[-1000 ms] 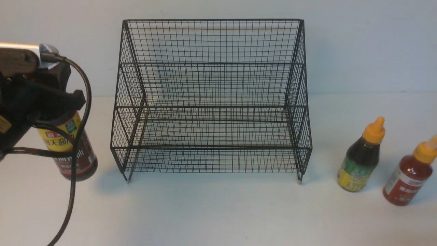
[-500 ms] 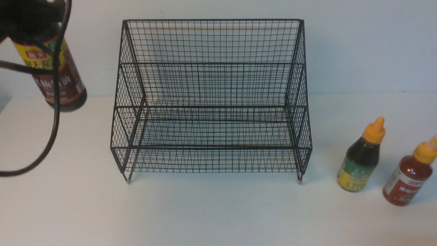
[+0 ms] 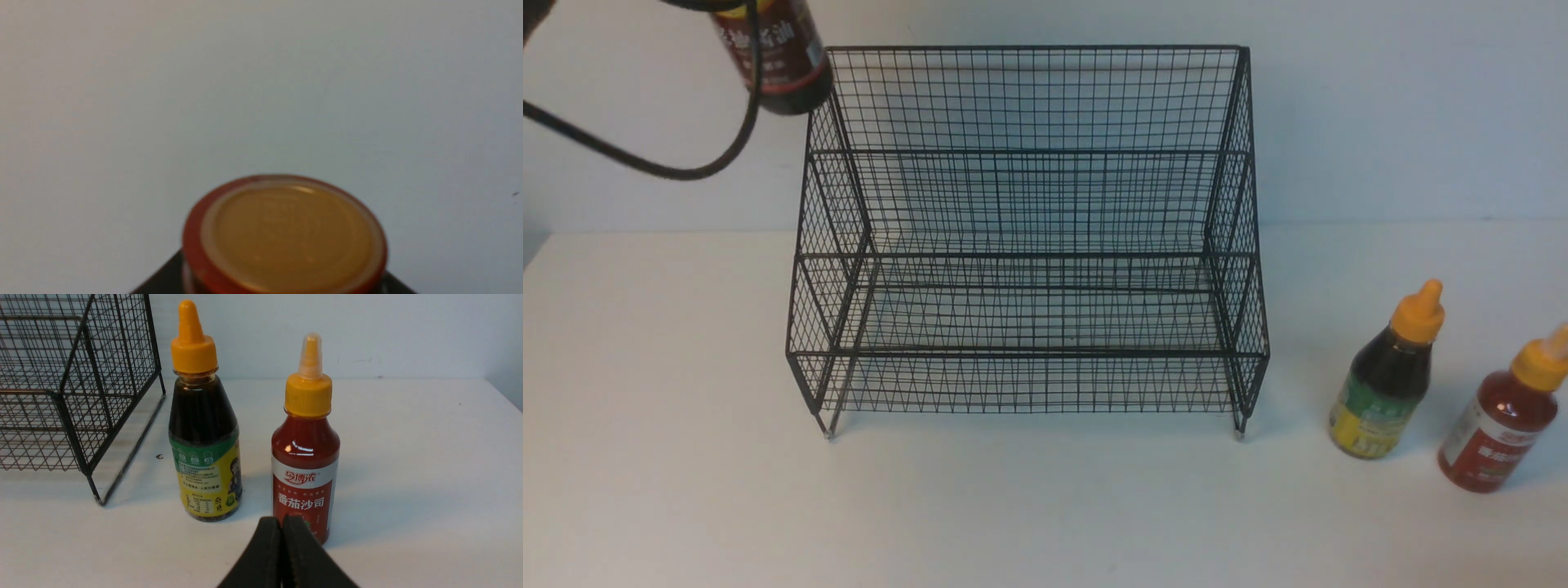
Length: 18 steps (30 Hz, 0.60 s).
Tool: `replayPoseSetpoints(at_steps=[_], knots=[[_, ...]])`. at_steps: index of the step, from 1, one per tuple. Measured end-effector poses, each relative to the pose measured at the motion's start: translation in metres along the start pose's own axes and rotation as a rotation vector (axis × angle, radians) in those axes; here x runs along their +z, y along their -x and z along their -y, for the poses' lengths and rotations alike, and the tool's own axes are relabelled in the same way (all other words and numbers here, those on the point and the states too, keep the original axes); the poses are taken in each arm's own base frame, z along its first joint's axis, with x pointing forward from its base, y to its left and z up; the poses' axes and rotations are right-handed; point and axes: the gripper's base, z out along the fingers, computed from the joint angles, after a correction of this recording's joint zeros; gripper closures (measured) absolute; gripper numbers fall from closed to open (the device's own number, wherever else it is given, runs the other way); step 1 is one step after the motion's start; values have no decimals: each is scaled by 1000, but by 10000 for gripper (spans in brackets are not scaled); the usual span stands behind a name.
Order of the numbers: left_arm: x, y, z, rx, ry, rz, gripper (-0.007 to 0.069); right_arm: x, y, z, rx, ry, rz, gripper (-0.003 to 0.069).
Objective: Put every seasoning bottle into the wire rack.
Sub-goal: Use the left arm to put the condiment bottle back on the shelf
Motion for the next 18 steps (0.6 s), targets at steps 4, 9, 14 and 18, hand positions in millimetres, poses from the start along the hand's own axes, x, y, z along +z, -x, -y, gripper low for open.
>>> replayPoseSetpoints(at_steps=[4,9,14,18], knots=[[22,-14,7,-38,-32,-14,364,0,0,0,0,0,0,673],[37,-37,13,-54,-53,-56,364,0,0,0,0,0,0,673],[46,-57,15,-62,-59,-94,364,0,0,0,0,0,0,673],[50,-70,14,-66,-57,-120,364,0,0,0,0,0,0,673]])
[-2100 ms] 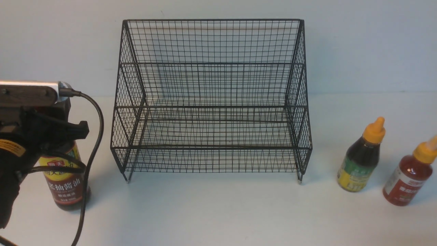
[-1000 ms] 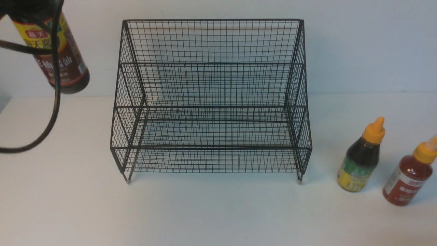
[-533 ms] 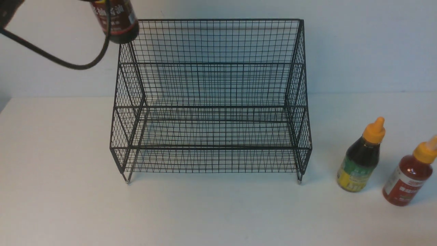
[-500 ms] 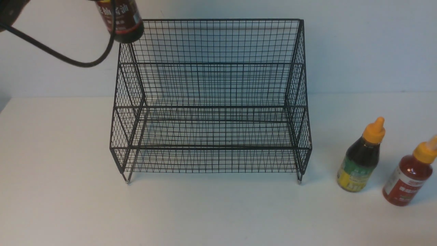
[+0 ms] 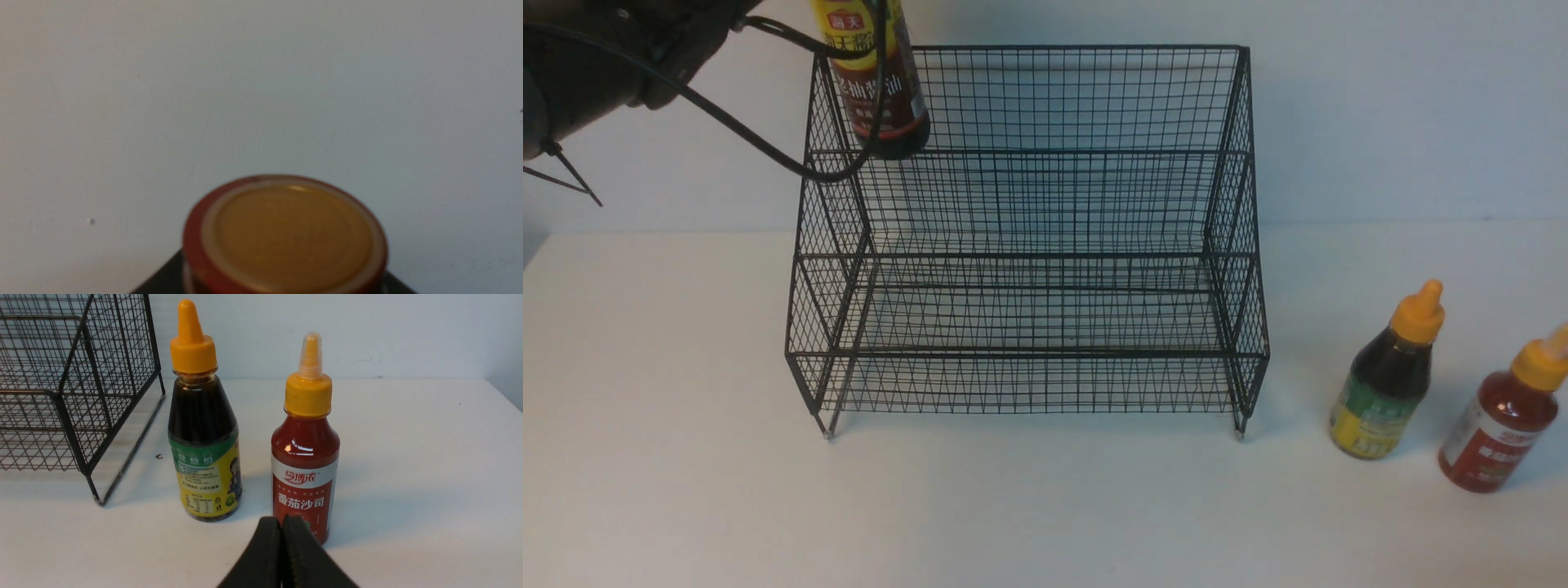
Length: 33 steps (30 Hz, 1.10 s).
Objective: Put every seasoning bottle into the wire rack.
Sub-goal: Use the left arm to put the condiment bottle back on the shelf
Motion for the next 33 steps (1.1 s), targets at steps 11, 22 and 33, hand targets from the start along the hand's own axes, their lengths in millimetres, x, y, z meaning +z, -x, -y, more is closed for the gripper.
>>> replayPoseSetpoints(at_steps=[11,22,33], knots=[[9,-25,-2,1,-17,-95,364,0,0,0,0,0,0,673],[23,-74,-3,-12,-59,-231,364,0,0,0,-1,0,0,673],[28,-92,-4,-30,-79,-261,364,0,0,0,-1,0,0,673]])
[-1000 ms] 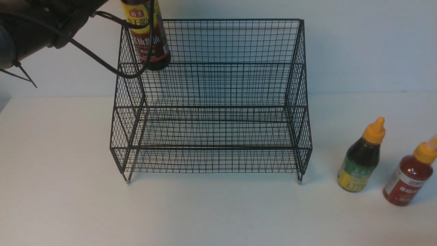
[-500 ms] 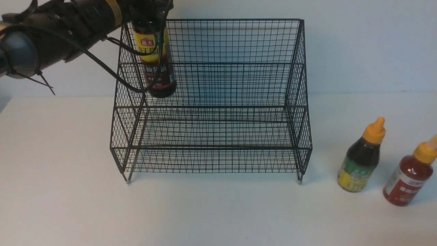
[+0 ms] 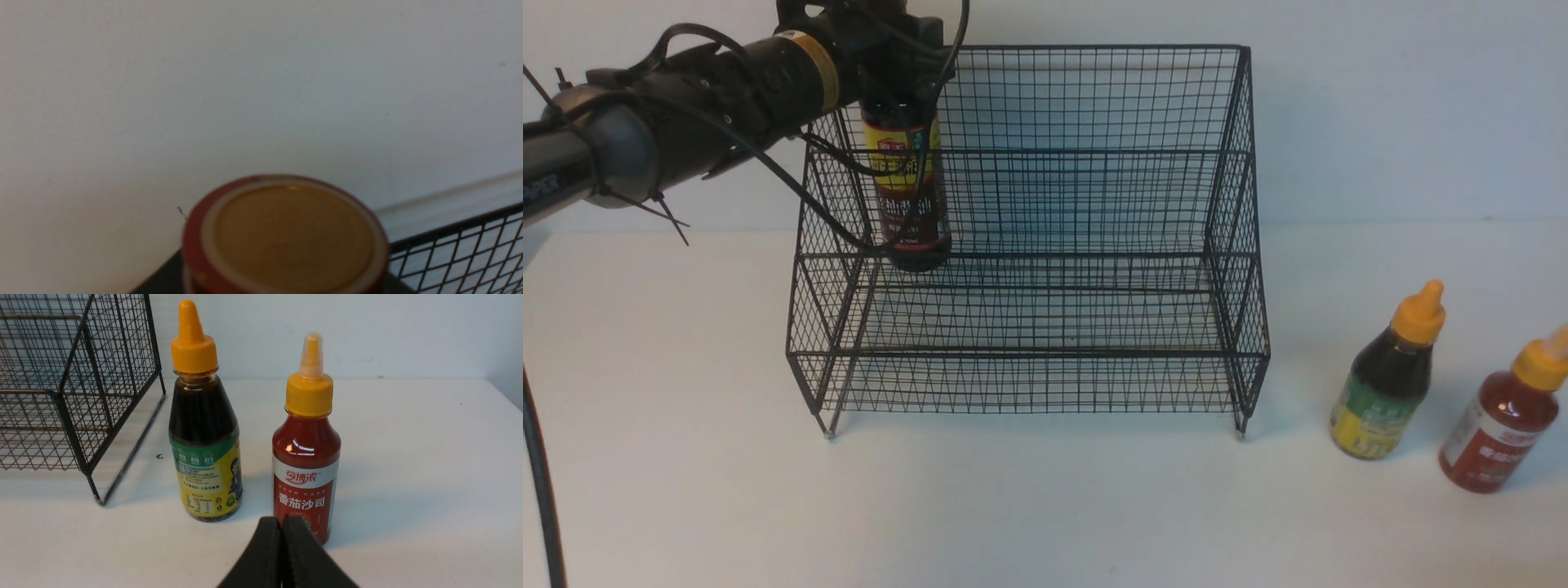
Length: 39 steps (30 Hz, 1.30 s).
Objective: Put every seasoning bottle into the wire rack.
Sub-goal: Use the left arm to put the condiment bottle back on the shelf, then use the right arm to grab the condiment bottle closest to it
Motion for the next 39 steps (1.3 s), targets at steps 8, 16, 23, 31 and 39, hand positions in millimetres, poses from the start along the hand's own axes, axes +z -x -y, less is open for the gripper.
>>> replayPoseSetpoints(at_steps=[8,16,23,31,39], knots=[[0,-1,1,56,-11,-16,364,0,0,0,0,0,0,673],[0,3,3,23,-36,-4,269,0,0,0,0,0,0,673],[-1,4,3,-4,-30,-10,63,0,0,0,0,0,0,673],[-25,41,11,100,-14,31,41,0,0,0,0,0,0,673],[-83,111,24,123,70,154,116,0,0,0,0,0,0,673]])
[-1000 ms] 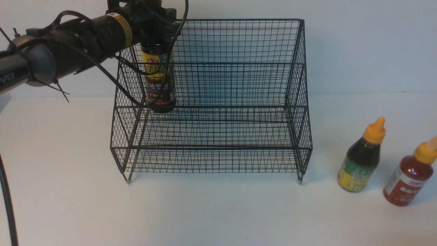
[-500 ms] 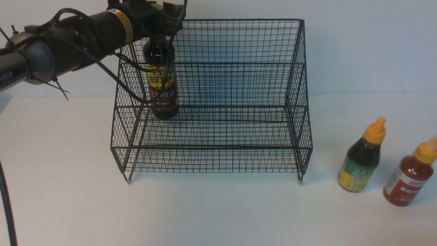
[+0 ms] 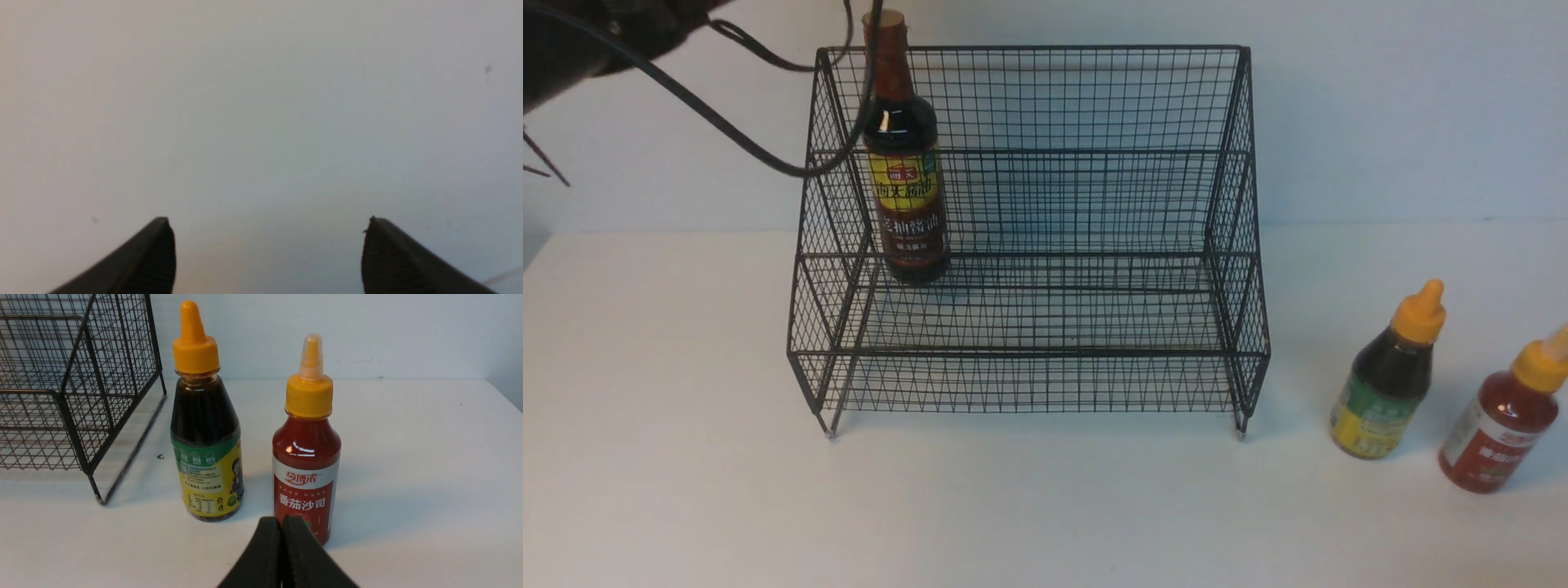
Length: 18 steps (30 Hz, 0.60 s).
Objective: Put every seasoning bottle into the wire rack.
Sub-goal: Use the right arm to grab the condiment bottle closest to it
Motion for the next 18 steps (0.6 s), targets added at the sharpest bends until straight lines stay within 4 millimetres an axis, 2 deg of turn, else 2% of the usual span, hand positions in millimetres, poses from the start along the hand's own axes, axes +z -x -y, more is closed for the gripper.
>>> replayPoseSetpoints(at_steps=[4,5,7,8,13,18], knots=[[-35,41,8,32,-25,62,337,0,0,0,0,0,0,673],[-46,50,13,10,-53,74,437,0,0,0,0,0,0,673],[-63,59,20,-24,-106,81,554,0,0,0,0,0,0,673],[-70,62,21,-38,-122,81,587,0,0,0,0,0,0,673],[-103,62,14,-128,-145,54,629,0,0,0,0,0,0,673],[-136,38,6,-238,-200,-56,629,0,0,0,0,0,0,673]])
